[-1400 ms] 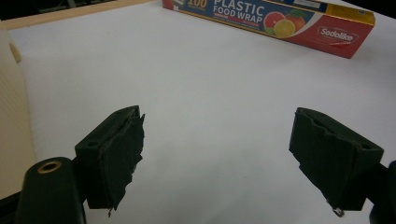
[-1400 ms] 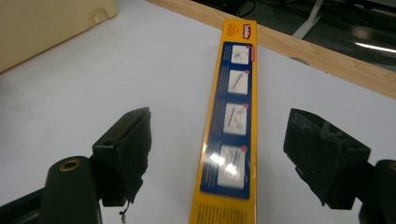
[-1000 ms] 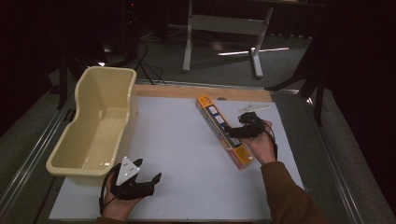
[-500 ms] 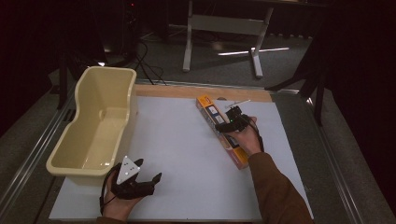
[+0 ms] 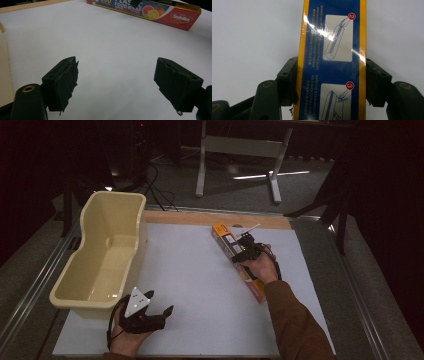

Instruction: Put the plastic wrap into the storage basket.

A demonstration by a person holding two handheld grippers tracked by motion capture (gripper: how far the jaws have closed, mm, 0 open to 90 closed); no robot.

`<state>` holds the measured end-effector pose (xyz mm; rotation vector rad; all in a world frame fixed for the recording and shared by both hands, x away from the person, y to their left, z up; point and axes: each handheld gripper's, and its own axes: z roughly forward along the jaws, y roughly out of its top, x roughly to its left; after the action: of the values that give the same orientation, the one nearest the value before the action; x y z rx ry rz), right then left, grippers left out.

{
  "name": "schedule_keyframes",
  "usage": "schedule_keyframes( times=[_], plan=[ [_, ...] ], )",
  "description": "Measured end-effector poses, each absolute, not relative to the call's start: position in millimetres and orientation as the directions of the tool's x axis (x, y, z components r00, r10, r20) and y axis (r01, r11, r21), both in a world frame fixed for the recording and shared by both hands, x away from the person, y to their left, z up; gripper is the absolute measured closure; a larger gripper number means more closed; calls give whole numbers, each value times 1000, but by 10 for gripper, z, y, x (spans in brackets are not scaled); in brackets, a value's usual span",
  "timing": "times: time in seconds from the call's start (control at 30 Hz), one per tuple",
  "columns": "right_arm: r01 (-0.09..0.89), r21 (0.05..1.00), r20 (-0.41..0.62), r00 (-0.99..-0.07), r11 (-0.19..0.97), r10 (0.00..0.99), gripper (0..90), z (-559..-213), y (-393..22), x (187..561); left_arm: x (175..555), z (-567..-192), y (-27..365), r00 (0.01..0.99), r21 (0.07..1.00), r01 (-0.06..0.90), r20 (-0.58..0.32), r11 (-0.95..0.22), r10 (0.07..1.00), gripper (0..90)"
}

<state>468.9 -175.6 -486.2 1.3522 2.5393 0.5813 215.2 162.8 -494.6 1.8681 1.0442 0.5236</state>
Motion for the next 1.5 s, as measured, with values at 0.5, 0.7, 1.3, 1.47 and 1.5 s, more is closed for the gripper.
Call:
schedule_keyframes(
  times=[0.5,0.7,1.3,1.47,1.5],
  plan=[
    [789,268,-7,-572,552,820,377,-4778,-2181,4121,2162,-4955,1623,559,864,452,-81,-222,825,199],
    [754,193,5,-641,628,767,335,-4763,-2146,4191,2162,-4959,1611,563,862,453,-81,-226,823,200],
    [818,40,19,-575,574,818,387,-4886,-2025,4377,2166,-4963,1591,572,860,456,-85,-230,816,202],
    [837,28,40,-546,546,837,395,-4876,-2011,4392,2170,-4964,1597,570,860,456,-86,-228,817,204],
    [846,29,62,-533,532,844,395,-4869,-2015,4396,2171,-4964,1597,570,860,456,-87,-227,817,205]
  ],
)
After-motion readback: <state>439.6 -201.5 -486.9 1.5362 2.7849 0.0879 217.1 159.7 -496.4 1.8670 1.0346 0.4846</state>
